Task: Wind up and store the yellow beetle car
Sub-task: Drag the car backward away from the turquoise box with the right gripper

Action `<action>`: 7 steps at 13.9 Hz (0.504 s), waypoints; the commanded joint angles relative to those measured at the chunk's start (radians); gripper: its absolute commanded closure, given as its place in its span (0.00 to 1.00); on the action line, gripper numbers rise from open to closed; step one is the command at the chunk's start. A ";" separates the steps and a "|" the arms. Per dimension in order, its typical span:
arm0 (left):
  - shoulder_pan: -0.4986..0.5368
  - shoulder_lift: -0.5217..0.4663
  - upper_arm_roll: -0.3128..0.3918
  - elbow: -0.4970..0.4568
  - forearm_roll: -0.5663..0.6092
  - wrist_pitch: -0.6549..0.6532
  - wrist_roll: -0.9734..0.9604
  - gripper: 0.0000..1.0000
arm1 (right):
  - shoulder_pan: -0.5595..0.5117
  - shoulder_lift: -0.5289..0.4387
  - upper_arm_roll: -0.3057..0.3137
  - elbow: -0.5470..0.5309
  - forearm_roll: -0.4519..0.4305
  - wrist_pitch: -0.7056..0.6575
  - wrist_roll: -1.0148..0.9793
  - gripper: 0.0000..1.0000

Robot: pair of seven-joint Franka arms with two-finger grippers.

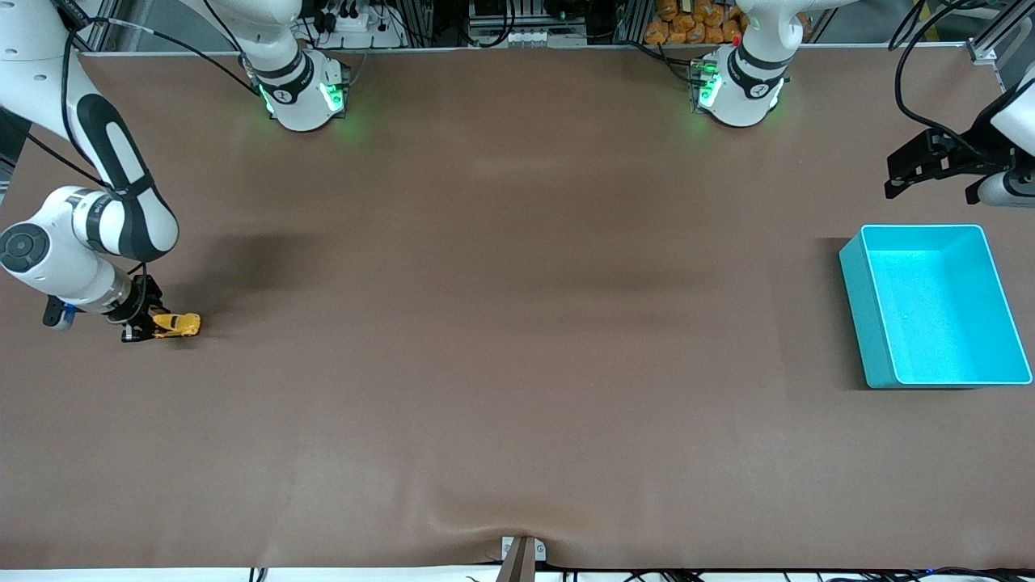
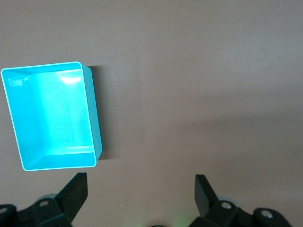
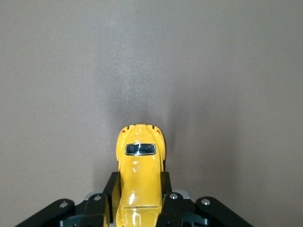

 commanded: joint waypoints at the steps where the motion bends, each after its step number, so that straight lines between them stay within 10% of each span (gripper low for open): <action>1: 0.010 -0.003 -0.005 0.006 -0.013 0.002 0.011 0.00 | -0.024 0.116 0.011 0.061 -0.027 0.040 -0.011 0.00; 7: 0.009 -0.003 -0.005 0.006 -0.013 0.002 0.011 0.00 | -0.012 -0.109 0.056 0.344 0.073 -0.648 -0.027 0.00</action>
